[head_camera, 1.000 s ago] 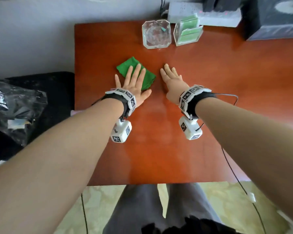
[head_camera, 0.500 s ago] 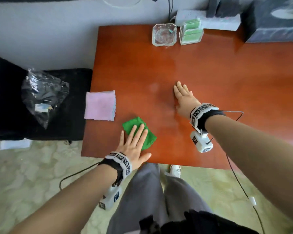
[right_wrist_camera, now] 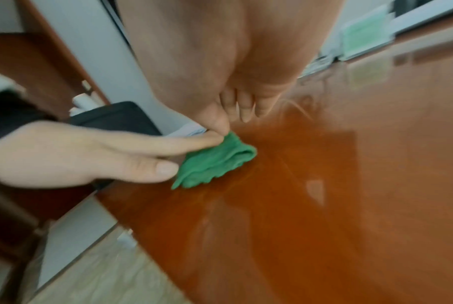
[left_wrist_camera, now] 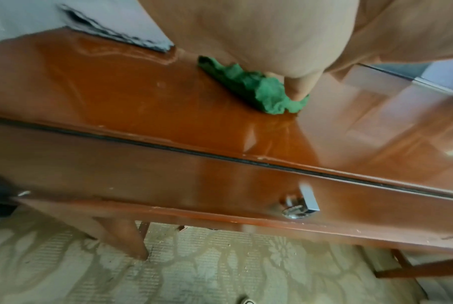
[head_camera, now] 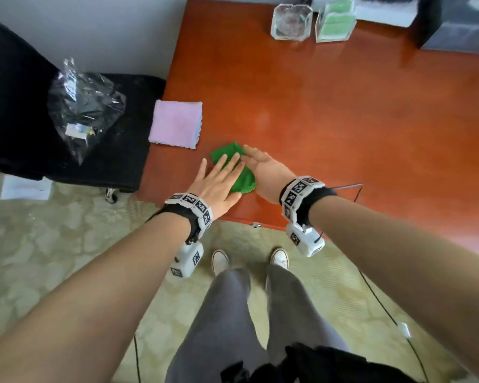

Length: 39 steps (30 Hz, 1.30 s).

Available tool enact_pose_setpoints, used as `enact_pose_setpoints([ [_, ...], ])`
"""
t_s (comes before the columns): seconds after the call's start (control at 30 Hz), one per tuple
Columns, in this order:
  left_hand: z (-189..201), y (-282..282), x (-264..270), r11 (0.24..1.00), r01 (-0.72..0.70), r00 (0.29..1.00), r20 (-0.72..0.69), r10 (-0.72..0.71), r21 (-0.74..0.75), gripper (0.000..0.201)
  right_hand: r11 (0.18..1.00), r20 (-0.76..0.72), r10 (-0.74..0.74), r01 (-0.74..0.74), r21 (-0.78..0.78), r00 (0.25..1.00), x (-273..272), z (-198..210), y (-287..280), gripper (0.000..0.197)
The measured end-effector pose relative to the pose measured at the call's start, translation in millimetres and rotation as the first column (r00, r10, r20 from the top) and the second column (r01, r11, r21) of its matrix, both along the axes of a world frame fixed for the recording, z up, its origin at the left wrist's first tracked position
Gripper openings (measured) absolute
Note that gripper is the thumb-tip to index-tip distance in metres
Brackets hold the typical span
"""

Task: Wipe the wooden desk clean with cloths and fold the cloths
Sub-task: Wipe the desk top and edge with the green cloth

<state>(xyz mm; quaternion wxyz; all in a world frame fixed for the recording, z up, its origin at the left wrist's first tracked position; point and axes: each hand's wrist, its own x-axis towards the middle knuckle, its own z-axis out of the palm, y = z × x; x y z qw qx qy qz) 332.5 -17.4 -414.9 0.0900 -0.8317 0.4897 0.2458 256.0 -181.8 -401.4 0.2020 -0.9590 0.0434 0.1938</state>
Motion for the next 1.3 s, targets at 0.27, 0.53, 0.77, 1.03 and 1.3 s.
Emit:
enact_pose_setpoints([
  [0.27, -7.7, 113.2, 47.6, 0.947, -0.320, 0.945, 0.076, 0.319, 0.002, 0.073, 0.988, -0.114, -0.155, 0.153, -0.026, 0.981, 0.2, -14.4, 51.1, 0.082],
  [0.53, -13.4, 173.2, 72.4, 0.981, -0.120, 0.987, 0.088, 0.135, -0.154, 0.070, 0.936, -0.052, -0.351, 0.349, -0.038, 0.935, -3.0, -21.6, 145.5, 0.077],
  [0.77, -24.3, 196.6, 72.7, 0.975, -0.060, 0.996, 0.059, 0.074, -0.214, 0.080, 0.916, 0.024, -0.384, 0.384, -0.117, 0.923, 17.2, -26.3, 218.3, 0.055],
  [1.03, -23.6, 200.1, 65.4, 0.956, -0.155, 0.988, -0.017, 0.155, -0.250, 0.075, 0.934, 0.087, -0.280, 0.292, -0.207, 0.956, 43.0, -17.0, 247.2, 0.047],
  [1.3, -19.5, 194.7, 56.7, 0.959, -0.207, 0.978, -0.038, 0.203, -0.193, 0.081, 0.918, 0.132, -0.212, 0.243, -0.312, 0.968, 60.7, -21.4, 251.0, 0.046],
])
